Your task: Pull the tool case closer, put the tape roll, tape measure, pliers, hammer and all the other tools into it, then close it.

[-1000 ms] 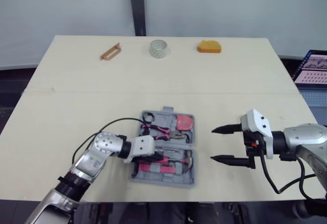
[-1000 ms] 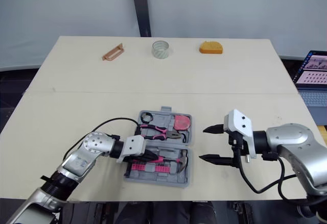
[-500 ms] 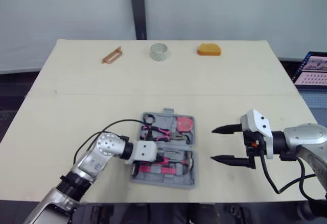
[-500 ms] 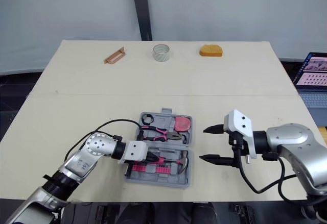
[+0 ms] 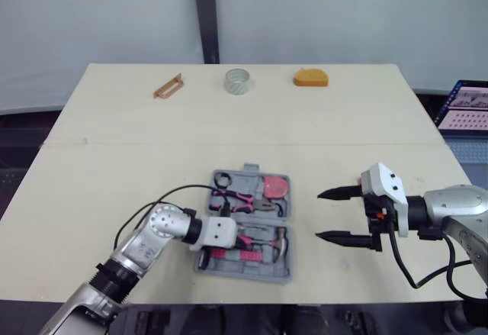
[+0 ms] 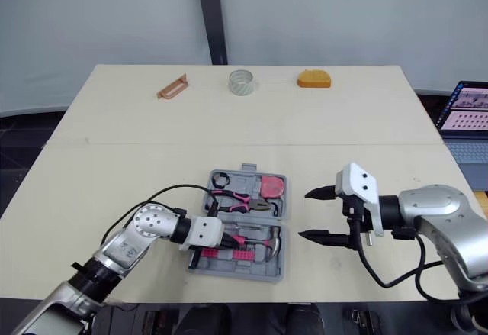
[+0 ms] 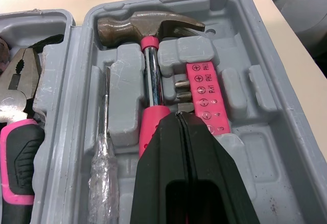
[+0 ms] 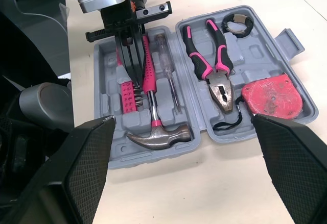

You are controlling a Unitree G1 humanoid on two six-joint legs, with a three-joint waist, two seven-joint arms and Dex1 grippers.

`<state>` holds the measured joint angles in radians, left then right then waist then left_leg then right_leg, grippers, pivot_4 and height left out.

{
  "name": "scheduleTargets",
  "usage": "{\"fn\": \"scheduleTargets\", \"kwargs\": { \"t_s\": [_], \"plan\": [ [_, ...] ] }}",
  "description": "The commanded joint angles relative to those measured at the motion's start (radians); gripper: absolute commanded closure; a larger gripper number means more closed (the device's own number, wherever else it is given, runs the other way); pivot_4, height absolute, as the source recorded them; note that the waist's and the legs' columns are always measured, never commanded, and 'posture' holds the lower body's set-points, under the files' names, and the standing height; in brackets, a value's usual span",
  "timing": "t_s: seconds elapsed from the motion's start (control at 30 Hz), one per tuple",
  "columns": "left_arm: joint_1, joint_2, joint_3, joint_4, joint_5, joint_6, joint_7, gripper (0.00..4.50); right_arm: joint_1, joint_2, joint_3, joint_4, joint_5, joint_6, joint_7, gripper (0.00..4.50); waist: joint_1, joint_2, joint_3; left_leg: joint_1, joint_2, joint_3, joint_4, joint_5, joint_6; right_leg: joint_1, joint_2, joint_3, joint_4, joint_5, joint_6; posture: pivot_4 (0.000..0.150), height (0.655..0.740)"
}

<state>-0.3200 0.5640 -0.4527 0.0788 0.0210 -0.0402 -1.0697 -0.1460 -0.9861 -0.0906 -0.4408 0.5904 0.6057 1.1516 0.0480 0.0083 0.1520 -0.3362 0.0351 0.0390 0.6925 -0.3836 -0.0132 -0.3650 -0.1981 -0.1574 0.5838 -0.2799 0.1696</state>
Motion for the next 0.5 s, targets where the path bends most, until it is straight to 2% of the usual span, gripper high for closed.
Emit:
{"fn": "scheduleTargets", "kwargs": {
  "t_s": [0.03, 0.13, 0.27, 0.37, 0.4, 0.5],
  "plan": [
    [0.052, 0.004, 0.012, 0.016, -0.045, 0.157, -0.029, 4.45, -0.007, -0.009, -0.037, -0.005, 0.006, -0.022, 0.006, 0.00, -0.002, 0.000, 0.000, 0.000, 0.000, 0.000, 0.000, 0.000, 0.000, 0.000, 0.000, 0.000, 0.000, 0.000, 0.000, 0.150, 0.7400],
    [0.020, 0.013, 0.112, -0.097, -0.178, 0.319, -0.039, 3.65, -0.003, -0.004, -0.052, 0.018, 0.013, -0.023, 0.003, 0.00, -0.007, 0.000, 0.001, -0.001, 0.000, 0.000, 0.000, 0.000, 0.000, -0.001, 0.000, 0.000, 0.000, 0.000, 0.000, 0.150, 0.7400],
    [-0.011, 0.053, 0.243, -0.222, -0.318, 0.503, -0.034, 1.74, 0.016, -0.002, -0.083, 0.048, 0.024, -0.022, 0.001, 0.00, -0.011, 0.000, 0.004, -0.007, 0.000, 0.000, 0.001, 0.000, 0.000, -0.007, 0.000, 0.000, 0.002, 0.000, 0.000, 0.150, 0.7400],
    [0.008, 0.126, 0.411, -0.292, -0.419, 0.619, -0.008, 0.28, 0.057, -0.001, -0.147, 0.083, 0.030, -0.017, -0.011, 0.00, -0.018, -0.001, 0.006, -0.010, 0.000, -0.001, 0.001, 0.000, 0.000, -0.010, 0.000, 0.000, 0.001, 0.000, 0.000, 0.150, 0.7400],
    [0.037, 0.158, 0.470, -0.296, -0.437, 0.640, -0.003, 0.13, 0.074, 0.002, -0.171, 0.105, 0.026, -0.018, -0.019, 0.00, -0.021, -0.001, 0.006, -0.011, 0.000, -0.001, 0.001, 0.000, 0.000, -0.010, 0.000, 0.000, 0.001, 0.000, 0.000, 0.150, 0.7400],
    [0.158, 0.242, 0.625, -0.241, -0.433, 0.619, 0.013, 0.13, 0.128, 0.012, -0.232, 0.196, -0.002, -0.040, -0.037, 0.00, -0.029, -0.001, 0.006, -0.010, 0.000, 0.000, 0.000, 0.000, 0.000, -0.010, 0.000, 0.000, 0.001, 0.000, 0.000, 0.150, 0.7400]
  ]
}}
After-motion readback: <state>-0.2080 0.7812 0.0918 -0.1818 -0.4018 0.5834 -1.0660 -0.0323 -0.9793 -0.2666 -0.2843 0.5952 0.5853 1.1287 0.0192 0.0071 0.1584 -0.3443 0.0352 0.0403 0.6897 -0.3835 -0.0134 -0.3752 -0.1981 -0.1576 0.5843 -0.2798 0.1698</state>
